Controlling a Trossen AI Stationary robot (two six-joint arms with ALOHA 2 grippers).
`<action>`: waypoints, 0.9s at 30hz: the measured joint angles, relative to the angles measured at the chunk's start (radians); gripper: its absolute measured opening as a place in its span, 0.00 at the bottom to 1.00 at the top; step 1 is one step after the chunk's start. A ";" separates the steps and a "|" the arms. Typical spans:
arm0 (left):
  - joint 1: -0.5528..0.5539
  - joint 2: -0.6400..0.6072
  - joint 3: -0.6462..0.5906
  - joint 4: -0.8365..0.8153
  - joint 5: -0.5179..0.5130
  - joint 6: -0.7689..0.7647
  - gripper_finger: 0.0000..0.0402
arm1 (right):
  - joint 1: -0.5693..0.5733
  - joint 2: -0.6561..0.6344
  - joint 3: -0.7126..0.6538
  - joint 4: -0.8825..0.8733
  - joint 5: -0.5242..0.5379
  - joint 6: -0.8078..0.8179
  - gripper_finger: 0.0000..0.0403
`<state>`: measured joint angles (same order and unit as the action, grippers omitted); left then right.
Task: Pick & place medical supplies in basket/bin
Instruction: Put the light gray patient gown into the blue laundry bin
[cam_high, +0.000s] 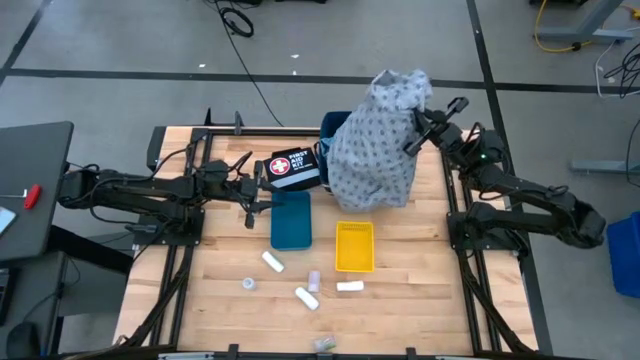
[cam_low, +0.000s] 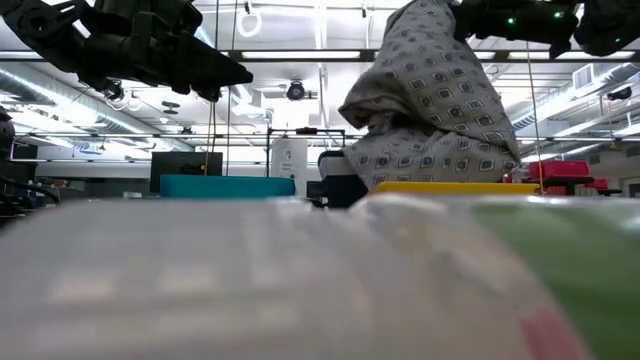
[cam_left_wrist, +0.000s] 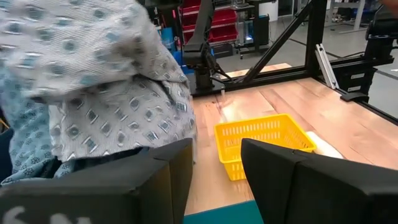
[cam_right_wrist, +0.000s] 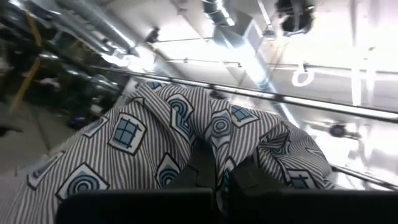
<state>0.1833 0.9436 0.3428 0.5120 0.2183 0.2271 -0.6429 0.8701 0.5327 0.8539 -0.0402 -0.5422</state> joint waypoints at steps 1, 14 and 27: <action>0.000 0.000 0.000 0.001 0.000 0.001 0.35 | -0.008 0.000 0.000 0.006 0.002 -0.001 0.00; 0.000 0.000 0.000 -0.003 0.000 0.001 0.35 | -0.097 0.164 0.000 -0.081 -0.272 0.222 0.00; 0.000 0.000 0.000 -0.016 0.000 0.001 0.35 | -0.105 0.542 0.001 -0.179 -0.266 0.388 0.00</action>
<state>0.1837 0.9432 0.3424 0.4961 0.2180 0.2279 -0.7478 1.4120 0.5335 0.6745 -0.3061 -0.1539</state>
